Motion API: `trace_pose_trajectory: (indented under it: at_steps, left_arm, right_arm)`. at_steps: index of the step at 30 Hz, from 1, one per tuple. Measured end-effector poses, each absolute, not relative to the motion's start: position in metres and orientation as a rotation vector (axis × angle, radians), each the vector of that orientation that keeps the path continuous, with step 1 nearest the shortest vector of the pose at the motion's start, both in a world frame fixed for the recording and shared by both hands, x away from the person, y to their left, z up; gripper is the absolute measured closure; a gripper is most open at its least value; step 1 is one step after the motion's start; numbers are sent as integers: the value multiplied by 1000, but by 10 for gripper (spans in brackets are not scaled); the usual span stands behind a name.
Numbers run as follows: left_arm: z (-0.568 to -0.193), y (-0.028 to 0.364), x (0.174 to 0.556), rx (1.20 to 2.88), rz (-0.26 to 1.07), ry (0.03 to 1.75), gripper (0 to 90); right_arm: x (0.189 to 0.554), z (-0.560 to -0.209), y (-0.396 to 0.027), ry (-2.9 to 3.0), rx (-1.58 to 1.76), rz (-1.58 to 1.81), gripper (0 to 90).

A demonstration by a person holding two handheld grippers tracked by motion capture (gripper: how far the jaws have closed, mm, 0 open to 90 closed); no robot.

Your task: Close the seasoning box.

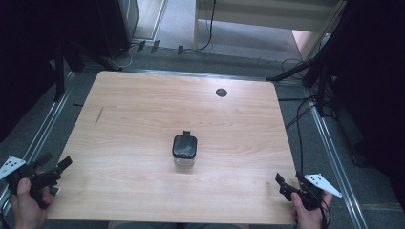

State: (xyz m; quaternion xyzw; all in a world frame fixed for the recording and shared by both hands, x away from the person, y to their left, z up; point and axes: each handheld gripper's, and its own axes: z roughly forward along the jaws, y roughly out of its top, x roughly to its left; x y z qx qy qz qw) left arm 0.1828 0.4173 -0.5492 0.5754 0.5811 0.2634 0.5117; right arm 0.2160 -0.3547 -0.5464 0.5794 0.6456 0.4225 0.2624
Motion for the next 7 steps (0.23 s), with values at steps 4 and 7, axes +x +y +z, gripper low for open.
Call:
trace_pose_trajectory:
  at_steps: [4, 7]
  left_arm:
    - [-550, 406, 183, 1468, 690, 1367, 138]
    - [-550, 397, 186, 1538, 724, 1364, 138]
  right_arm:
    - [216, -547, -353, 1732, 1571, 1131, 165]
    - [215, -547, -355, 1702, 1601, 1144, 165]
